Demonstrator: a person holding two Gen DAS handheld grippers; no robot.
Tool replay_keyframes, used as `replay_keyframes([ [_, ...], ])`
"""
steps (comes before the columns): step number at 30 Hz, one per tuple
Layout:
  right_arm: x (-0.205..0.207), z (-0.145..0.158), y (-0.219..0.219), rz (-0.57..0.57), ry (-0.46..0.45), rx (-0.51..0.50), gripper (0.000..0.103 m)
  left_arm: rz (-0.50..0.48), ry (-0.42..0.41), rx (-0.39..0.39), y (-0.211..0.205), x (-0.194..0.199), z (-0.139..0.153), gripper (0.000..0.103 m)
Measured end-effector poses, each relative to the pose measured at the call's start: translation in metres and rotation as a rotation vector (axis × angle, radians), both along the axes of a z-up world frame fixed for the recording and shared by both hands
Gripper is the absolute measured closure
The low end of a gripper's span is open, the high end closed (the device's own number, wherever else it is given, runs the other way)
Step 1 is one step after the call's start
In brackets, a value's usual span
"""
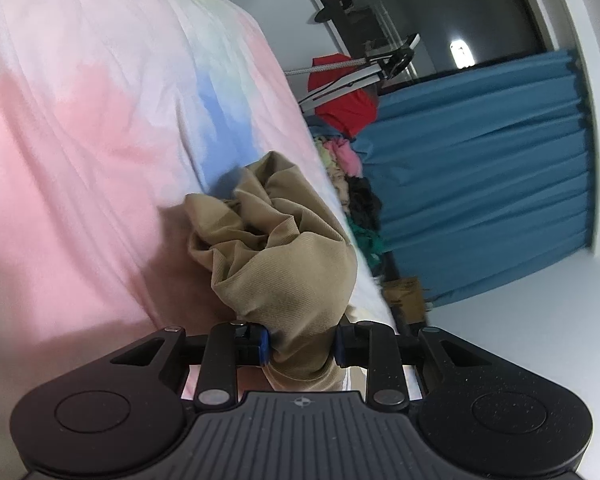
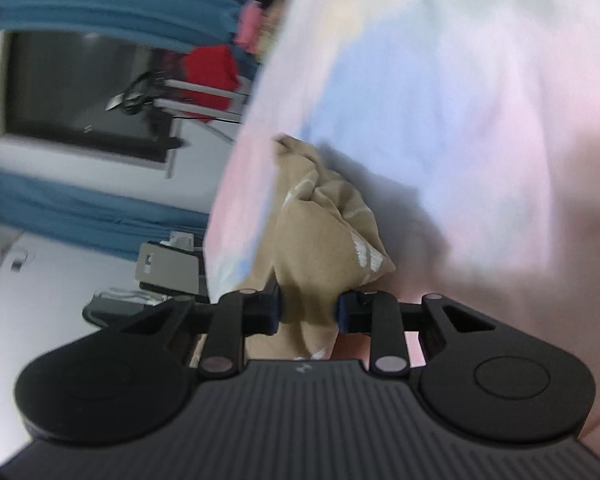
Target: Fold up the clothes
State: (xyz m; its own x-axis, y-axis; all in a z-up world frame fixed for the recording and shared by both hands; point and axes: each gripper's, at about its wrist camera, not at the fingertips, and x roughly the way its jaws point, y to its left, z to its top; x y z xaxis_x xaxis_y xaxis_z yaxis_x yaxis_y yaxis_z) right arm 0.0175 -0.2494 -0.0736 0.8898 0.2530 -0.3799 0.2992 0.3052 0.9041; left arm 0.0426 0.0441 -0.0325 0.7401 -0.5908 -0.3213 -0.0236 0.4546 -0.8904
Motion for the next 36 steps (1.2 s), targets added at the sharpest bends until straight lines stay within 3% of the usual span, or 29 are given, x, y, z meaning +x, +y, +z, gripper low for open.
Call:
replay_keyframes([
  [7, -0.071, 0.052, -0.027, 0.013, -0.074, 0.017, 0.074, -0.114, -0.041, -0.018, -0.010, -0.044, 0.059, 0.074],
  [12, -0.085, 0.088, -0.064, -0.030, -0.092, -0.003, 0.074, -0.219, -0.016, -0.019, -0.058, -0.038, 0.093, 0.074],
  [17, -0.063, 0.099, -0.123, -0.143, -0.060, -0.015, 0.074, -0.298, 0.073, 0.021, -0.139, 0.021, 0.109, 0.074],
  [22, -0.004, 0.107, -0.198, -0.246, -0.022, -0.107, 0.074, -0.343, 0.115, 0.105, -0.240, 0.100, 0.116, 0.074],
  [26, 0.039, 0.129, -0.261, -0.323, -0.036, -0.185, 0.076, -0.367, 0.071, 0.140, -0.317, 0.164, 0.136, 0.075],
  [30, 0.054, 0.154, -0.308, -0.420, -0.113, -0.300, 0.079, -0.358, -0.013, 0.181, -0.373, 0.210, 0.153, 0.075],
  [33, 0.060, 0.145, -0.332, -0.457, -0.143, -0.356, 0.080, -0.386, -0.047, 0.248, -0.400, 0.230, 0.138, 0.077],
  [36, 0.063, 0.104, -0.348, -0.445, -0.074, -0.304, 0.080, -0.391, -0.014, 0.323, -0.403, 0.240, 0.090, 0.077],
])
